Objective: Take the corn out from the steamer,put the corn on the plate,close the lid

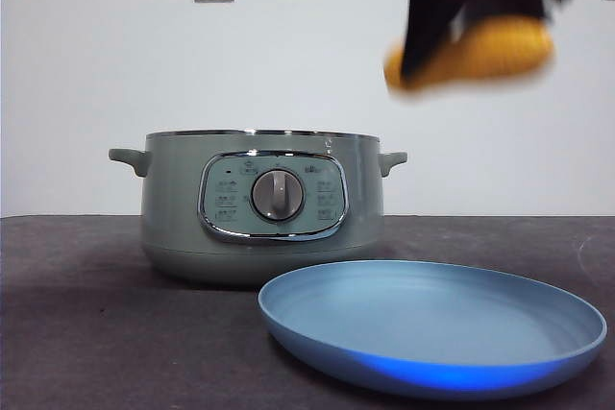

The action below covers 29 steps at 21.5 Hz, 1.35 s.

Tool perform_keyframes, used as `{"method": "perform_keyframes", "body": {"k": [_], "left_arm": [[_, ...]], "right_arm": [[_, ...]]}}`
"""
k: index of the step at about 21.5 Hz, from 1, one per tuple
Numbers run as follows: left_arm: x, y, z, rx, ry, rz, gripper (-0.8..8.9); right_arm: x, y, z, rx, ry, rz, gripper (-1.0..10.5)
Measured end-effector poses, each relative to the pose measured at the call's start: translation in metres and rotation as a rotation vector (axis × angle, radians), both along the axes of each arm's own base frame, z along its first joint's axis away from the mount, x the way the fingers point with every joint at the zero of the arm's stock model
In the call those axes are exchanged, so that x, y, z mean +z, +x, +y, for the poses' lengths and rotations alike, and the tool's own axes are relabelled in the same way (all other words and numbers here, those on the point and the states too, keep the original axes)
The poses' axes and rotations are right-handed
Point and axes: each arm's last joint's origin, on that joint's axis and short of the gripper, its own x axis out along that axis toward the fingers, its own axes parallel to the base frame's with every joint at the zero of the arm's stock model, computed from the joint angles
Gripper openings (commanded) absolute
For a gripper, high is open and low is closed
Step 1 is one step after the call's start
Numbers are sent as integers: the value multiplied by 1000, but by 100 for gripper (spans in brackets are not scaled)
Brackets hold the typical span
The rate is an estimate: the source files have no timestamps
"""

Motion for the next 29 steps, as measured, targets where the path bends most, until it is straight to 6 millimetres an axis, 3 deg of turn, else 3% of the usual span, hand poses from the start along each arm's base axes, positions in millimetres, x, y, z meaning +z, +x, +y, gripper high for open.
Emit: {"method": "perform_keyframes", "body": {"k": [2, 6, 15, 19, 25, 27, 29], "left_arm": [[-1, 2, -1, 0, 4, 8, -8], [-2, 6, -3, -1, 9, 20, -8], [-2, 6, -3, -3, 8, 20, -8], [-2, 6, -3, -3, 8, 20, -8], [-2, 6, -3, -3, 8, 20, -8], [-2, 9, -4, -3, 8, 21, -8], [-2, 14, -6, -3, 9, 23, -8]], "right_arm": [[-34, -3, 0, 28, 37, 56, -17], [-71, -8, -3, 25, 89, 46, -16], [-123, 5, 7, 13, 51, 115, -16], [-135, 8, 10, 11, 32, 141, 5], [-136, 8, 10, 13, 37, 146, 476], [-136, 7, 10, 24, 43, 160, 574], [-133, 6, 9, 24, 46, 155, 601]]}}
